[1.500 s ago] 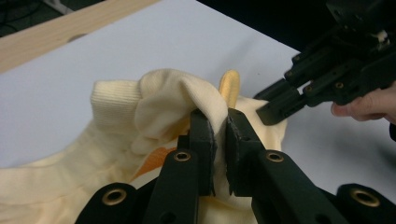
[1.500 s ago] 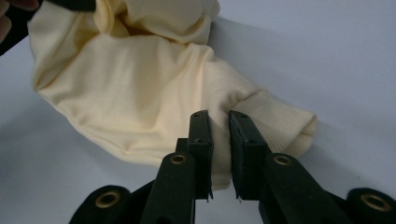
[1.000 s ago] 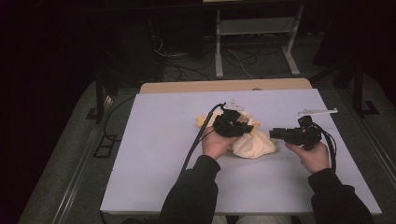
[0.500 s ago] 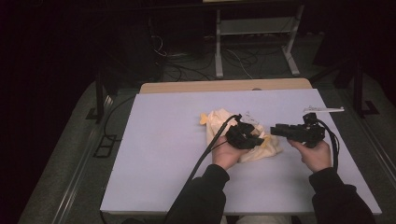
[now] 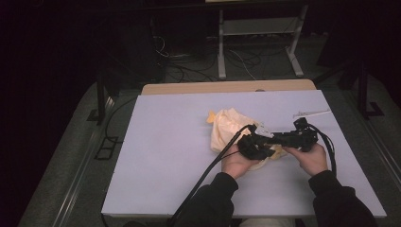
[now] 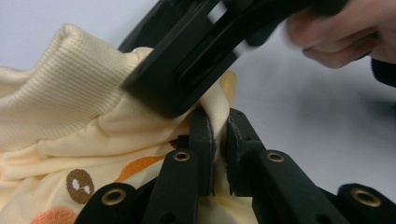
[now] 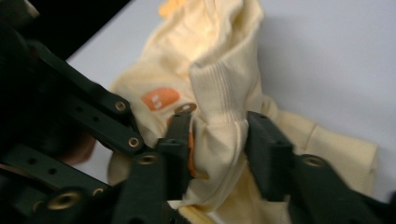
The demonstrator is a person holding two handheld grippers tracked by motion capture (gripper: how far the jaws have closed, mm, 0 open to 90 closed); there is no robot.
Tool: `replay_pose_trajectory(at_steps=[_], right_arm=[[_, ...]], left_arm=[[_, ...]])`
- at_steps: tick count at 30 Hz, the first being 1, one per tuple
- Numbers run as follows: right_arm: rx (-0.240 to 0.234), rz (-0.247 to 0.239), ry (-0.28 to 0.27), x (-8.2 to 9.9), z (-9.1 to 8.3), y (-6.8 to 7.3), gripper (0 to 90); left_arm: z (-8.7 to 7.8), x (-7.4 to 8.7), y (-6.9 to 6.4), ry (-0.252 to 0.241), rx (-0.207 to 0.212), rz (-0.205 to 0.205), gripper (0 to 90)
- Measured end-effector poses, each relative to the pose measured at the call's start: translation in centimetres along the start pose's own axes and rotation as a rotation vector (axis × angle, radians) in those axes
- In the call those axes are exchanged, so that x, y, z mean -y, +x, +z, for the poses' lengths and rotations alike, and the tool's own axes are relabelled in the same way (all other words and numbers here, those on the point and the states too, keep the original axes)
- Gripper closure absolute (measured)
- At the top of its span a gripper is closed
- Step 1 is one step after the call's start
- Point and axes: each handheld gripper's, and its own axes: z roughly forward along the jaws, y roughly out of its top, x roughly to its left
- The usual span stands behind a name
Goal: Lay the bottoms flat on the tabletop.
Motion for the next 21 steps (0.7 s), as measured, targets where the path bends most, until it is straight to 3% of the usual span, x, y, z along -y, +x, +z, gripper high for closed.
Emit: replay_pose_trajectory(at_steps=[3, 5, 10, 13, 18, 21], right_arm=[[0.026, -0.035, 0.042, 0.0, 0.4, 0.3, 75.6], [0.047, -0.058, 0.051, -0.2, 0.3, 0.5, 77.2], [0.078, -0.044, 0.055, -0.2, 0.0, 0.1, 77.7], [0.088, -0.040, 0.051, -0.2, -0.1, -0.2, 77.7], [0.115, -0.048, 0.035, -0.1, -0.2, -0.3, 77.6], [0.123, -0.044, 0.033, -0.1, 0.0, -0.4, 77.6]], left_arm=[[0.1, 0.1, 0.0, 0.002, 0.002, -0.001, 80.3], [-0.2, 0.1, 0.0, 0.003, 0.014, -0.001, 78.3], [-2.1, -0.2, 0.3, 0.002, 0.041, 0.020, 75.4], [-3.8, -0.3, 0.7, -0.011, 0.022, 0.028, 69.8], [-6.4, -0.4, 2.0, -0.040, -0.017, 0.004, 60.8], [-7.6, -0.1, 2.8, -0.038, -0.074, -0.012, 51.9]])
